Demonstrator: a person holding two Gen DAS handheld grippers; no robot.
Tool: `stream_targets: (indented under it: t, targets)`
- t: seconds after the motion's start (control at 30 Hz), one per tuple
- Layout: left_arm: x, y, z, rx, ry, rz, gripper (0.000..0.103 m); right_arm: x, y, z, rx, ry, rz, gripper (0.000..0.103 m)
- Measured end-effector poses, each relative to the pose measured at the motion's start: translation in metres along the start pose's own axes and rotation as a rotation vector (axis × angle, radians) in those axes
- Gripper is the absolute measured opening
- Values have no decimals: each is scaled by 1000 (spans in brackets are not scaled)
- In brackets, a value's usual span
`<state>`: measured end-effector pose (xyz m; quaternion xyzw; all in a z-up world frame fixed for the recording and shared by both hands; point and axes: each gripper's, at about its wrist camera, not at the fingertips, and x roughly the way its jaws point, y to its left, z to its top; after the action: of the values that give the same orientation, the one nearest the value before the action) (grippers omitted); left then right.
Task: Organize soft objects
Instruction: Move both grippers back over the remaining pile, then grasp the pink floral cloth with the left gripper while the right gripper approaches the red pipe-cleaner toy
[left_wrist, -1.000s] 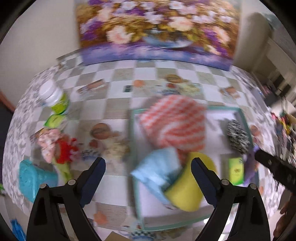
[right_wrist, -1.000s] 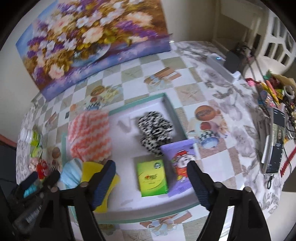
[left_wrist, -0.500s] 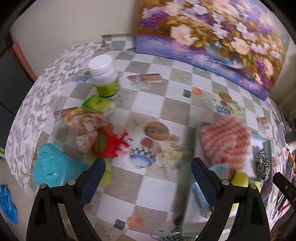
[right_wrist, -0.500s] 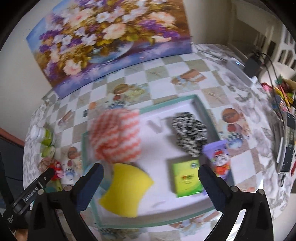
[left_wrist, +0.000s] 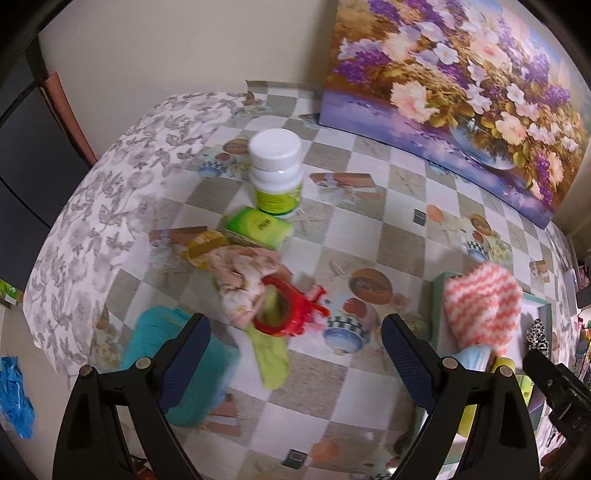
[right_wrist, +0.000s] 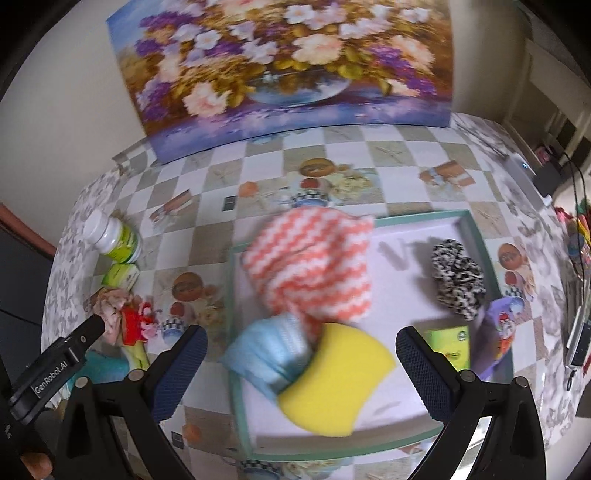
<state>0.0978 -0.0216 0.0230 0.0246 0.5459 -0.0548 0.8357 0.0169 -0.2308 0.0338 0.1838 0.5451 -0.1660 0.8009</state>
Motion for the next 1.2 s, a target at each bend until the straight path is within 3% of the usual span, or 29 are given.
stream_targets:
  t: [0.4, 0.7, 0.93, 1.2]
  targets:
    - [-4, 50, 16, -41, -20, -5, 94, 18, 58, -5, -86, 23, 11, 103]
    - [0, 96, 36, -110, -40, 15, 94, 42, 116, -7, -186, 53, 73, 103]
    - [23, 98, 43, -88, 17, 29, 94, 66, 147, -9, -265, 82, 52, 103]
    - [56, 88, 50, -46, 83, 42, 94, 95, 146, -2, -248, 111, 37, 102]
